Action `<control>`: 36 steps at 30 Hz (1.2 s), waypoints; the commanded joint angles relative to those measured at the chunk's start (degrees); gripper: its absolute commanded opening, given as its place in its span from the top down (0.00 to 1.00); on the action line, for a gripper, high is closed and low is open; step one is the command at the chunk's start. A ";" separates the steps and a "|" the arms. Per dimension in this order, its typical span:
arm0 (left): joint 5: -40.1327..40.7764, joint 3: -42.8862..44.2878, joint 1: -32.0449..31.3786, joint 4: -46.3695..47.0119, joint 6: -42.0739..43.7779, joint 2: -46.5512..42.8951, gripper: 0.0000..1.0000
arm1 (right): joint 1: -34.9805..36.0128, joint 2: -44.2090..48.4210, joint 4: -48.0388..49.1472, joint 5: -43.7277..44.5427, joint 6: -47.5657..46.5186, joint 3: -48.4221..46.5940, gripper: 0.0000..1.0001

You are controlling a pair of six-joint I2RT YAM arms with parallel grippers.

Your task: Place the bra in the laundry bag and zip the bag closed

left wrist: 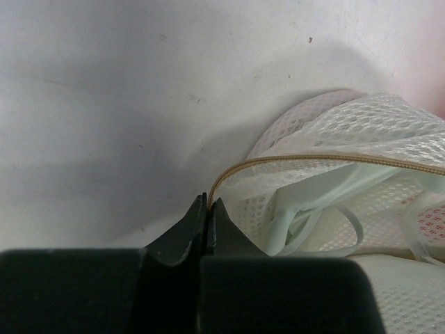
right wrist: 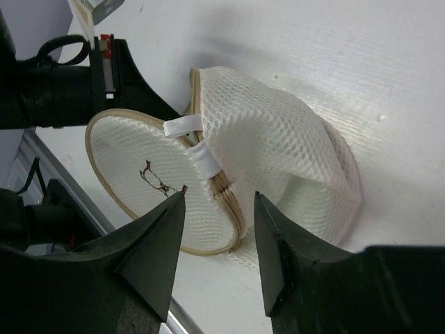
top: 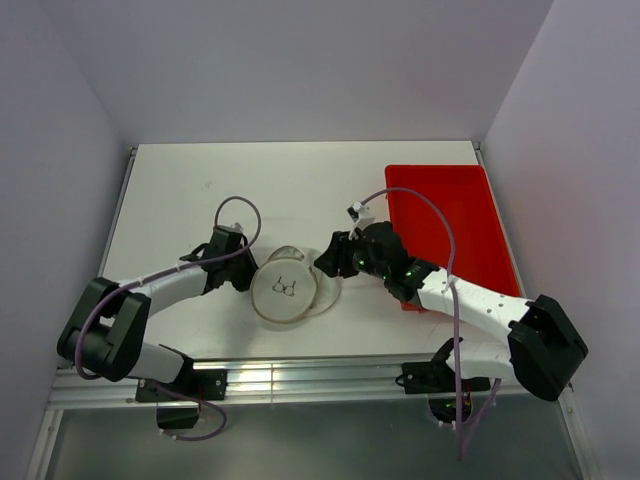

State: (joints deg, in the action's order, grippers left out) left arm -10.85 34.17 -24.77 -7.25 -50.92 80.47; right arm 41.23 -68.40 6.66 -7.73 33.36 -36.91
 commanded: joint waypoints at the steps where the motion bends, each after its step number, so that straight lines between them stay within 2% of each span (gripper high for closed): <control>1: -1.36 2.56 0.34 0.57 1.87 1.01 1.00 | -0.28 -2.08 7.58 -4.49 -6.29 0.17 0.49; 9: -2.86 4.76 0.34 0.39 3.01 4.08 1.00 | 0.25 -7.88 8.02 -7.83 -8.75 -2.56 0.57; 19: -3.91 7.13 0.43 0.04 3.54 6.37 1.00 | 0.51 -10.00 9.25 -8.80 -9.90 -2.73 0.52; 24: -4.09 7.57 0.34 -0.05 3.81 6.90 1.00 | 1.04 -10.52 9.16 -8.01 -10.16 -2.30 0.45; 36: -4.26 8.54 0.34 -0.49 3.89 7.51 1.00 | 3.59 -11.67 9.60 -7.39 -8.76 -0.72 0.53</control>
State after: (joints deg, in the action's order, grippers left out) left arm -14.06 40.62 -24.56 -8.10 -48.66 87.81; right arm 44.10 -80.07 13.32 -15.92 24.53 -37.39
